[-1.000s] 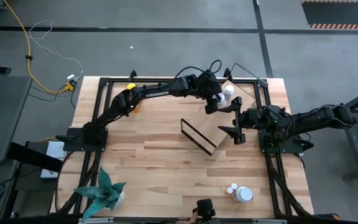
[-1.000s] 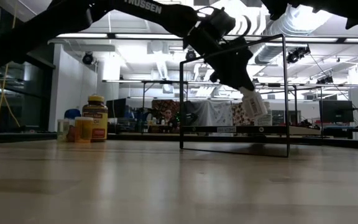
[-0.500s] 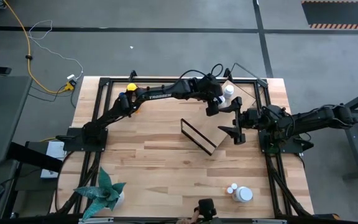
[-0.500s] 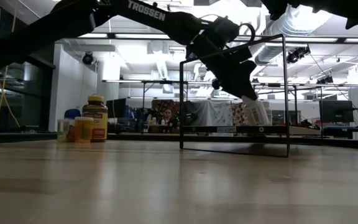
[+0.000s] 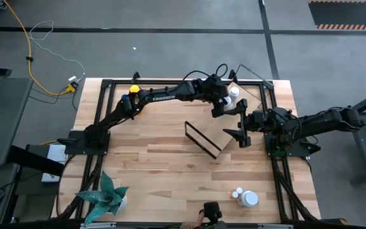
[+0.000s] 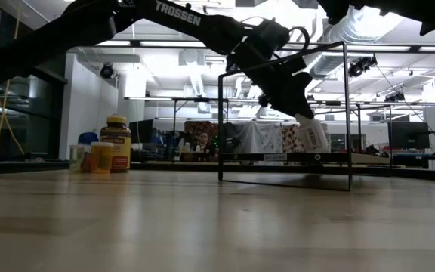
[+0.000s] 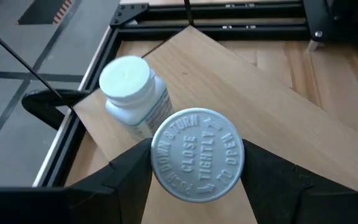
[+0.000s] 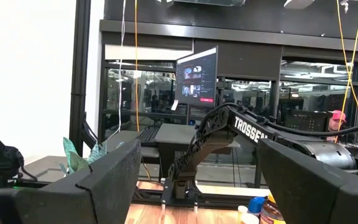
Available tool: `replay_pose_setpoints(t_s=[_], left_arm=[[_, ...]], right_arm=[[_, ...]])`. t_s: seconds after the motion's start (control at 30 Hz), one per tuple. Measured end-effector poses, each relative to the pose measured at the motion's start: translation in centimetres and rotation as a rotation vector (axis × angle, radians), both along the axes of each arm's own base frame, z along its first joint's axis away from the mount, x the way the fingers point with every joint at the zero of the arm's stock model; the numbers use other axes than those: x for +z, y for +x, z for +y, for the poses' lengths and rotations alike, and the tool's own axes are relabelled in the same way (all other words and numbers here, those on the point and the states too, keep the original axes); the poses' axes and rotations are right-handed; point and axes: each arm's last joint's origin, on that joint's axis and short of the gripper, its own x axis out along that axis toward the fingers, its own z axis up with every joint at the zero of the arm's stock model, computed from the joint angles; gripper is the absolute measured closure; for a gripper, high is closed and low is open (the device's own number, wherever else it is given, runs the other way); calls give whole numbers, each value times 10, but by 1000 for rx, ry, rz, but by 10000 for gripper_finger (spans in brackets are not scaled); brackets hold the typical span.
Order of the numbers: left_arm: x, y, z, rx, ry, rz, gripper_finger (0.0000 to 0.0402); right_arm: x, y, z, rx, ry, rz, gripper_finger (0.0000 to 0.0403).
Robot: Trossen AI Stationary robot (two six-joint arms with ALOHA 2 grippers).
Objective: Pick and place medicine bottles onto shelf by color
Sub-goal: Put the white medicine bottle on the shelf, then put the big white medicine bottle on the shelf
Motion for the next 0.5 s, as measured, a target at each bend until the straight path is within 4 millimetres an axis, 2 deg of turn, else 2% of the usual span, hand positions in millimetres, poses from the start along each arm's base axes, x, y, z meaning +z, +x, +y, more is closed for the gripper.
replay_pose_setpoints(t_s=[0.2,0.5], left_arm=[[0,0,0,0,1,-3,163],[5,-2,1,54,36,30,161]], right_arm=[[0,0,0,0,0,0,91],[0,0,0,0,0,0,91]])
